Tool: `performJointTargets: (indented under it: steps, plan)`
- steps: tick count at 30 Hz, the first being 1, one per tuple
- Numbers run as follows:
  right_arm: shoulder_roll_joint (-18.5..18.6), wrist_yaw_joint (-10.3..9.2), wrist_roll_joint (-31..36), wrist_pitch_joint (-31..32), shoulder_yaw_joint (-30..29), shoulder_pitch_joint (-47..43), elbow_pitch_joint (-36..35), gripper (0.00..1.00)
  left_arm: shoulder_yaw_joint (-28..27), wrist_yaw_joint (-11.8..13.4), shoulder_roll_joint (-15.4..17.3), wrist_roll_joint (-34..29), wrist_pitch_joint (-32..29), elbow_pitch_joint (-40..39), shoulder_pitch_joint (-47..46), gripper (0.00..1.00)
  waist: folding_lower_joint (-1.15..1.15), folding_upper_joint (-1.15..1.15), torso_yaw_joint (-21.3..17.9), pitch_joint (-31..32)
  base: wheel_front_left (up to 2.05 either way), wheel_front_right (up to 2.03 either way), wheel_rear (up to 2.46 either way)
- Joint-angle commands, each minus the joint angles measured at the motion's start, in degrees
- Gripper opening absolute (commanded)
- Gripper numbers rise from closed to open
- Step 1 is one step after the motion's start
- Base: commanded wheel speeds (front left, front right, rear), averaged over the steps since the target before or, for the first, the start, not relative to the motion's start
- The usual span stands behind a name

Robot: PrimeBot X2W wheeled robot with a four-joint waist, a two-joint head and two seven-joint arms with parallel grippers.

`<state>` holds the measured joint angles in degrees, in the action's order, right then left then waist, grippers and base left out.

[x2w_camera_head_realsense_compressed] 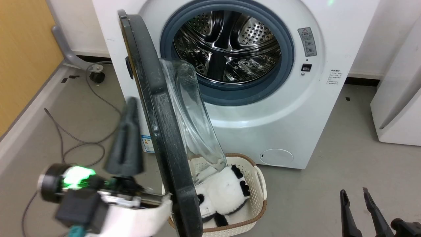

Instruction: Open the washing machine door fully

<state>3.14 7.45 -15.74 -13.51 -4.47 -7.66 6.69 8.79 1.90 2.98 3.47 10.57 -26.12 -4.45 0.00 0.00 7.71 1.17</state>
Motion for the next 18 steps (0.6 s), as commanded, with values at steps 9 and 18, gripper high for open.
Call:
performJointTargets:
  steps: [9, 18]
  plan:
    - [-0.3, 0.03, -0.5, -0.8, -0.2, 0.8, 1.0, 1.00, 9.4, -2.4, 0.2, -0.2, -10.0, 0.4, 3.6, 0.00, 0.00, 0.00, 0.9, 0.3, 0.00, 0.00, 0.00]
    - [-0.3, 0.03, -0.8, -1.1, 0.0, 1.2, 1.8, 1.00, 15.6, -3.1, 0.3, 2.9, -18.9, 7.2, 8.5, 0.00, 0.00, 0.00, 2.2, 0.4, 0.00, 0.00, 0.00]
